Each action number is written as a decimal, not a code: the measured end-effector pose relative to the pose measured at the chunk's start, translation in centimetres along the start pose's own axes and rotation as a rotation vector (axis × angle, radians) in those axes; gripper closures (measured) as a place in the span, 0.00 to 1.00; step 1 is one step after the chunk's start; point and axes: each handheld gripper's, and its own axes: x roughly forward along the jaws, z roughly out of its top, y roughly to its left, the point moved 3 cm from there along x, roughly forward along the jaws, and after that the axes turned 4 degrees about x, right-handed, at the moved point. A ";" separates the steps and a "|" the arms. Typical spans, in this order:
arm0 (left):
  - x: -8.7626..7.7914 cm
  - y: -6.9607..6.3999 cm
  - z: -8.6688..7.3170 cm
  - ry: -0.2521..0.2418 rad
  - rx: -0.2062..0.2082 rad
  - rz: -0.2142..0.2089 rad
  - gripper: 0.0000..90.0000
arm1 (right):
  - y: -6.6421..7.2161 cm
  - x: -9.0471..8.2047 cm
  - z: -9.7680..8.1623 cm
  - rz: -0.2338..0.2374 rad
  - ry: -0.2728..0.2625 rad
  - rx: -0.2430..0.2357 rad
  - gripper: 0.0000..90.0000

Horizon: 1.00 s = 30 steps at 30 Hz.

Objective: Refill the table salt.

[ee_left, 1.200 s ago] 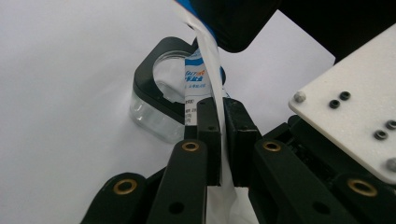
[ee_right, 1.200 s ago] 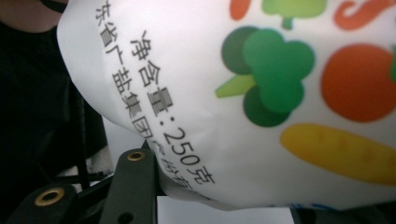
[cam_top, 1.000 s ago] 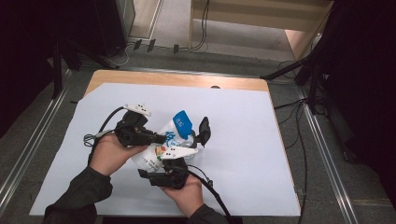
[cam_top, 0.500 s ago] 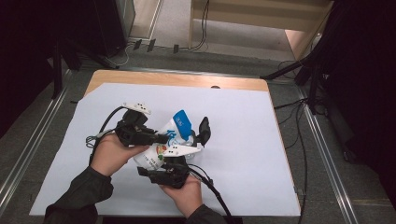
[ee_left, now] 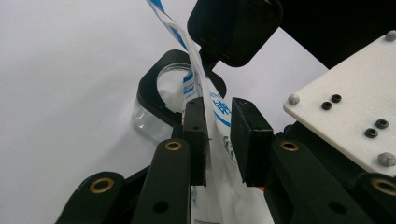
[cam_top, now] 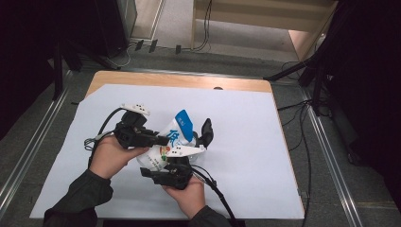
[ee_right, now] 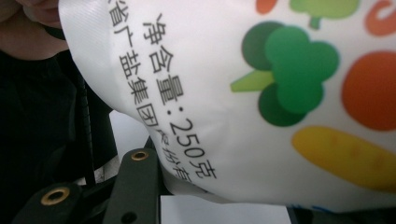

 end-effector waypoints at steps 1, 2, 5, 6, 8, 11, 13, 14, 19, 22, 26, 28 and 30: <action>0.0 0.0 0.0 -0.001 0.001 0.006 0.86 | 0.0 0.0 0.0 0.000 0.001 -0.001 0.67; -0.1 0.0 0.0 -0.004 -0.003 0.006 0.87 | 0.0 0.0 0.0 -0.001 -0.002 -0.008 0.67; -0.2 -0.1 -0.1 -0.004 0.002 0.027 0.94 | 0.2 0.1 0.0 -0.002 0.000 -0.027 0.65; -0.1 -0.1 -0.1 0.001 0.005 0.039 0.96 | 0.3 0.2 0.0 -0.008 0.008 -0.044 0.63; 0.0 -0.2 -0.2 0.005 0.007 0.049 0.97 | 0.4 0.4 0.0 -0.016 0.020 -0.057 0.63; -0.1 -0.3 -0.2 -0.001 0.006 0.043 0.97 | 0.4 0.5 -0.1 -0.016 0.025 -0.058 0.64; -0.2 -0.4 -0.1 -0.009 0.010 0.046 0.96 | 0.4 0.5 0.0 -0.012 0.019 -0.050 0.66; -0.2 -0.4 -0.1 -0.012 0.011 0.042 0.96 | 0.4 0.4 0.1 -0.012 0.014 -0.050 0.67; -0.1 -0.4 -0.2 -0.013 0.006 0.035 0.95 | 0.4 0.3 0.1 -0.006 0.013 -0.035 0.68; 0.0 -0.3 -0.1 -0.020 0.007 0.025 0.94 | 0.4 0.3 0.1 -0.004 0.011 -0.030 0.68; 0.1 -0.3 -0.2 -0.019 0.007 0.027 0.93 | 0.3 0.3 0.1 -0.002 0.012 -0.032 0.69; 0.1 -0.3 -0.2 -0.016 0.009 0.031 0.93 | 0.3 0.3 0.1 0.000 0.013 -0.030 0.69; 0.1 -0.3 -0.2 -0.017 0.012 0.027 0.93 | 0.3 0.3 0.1 0.002 0.013 -0.030 0.69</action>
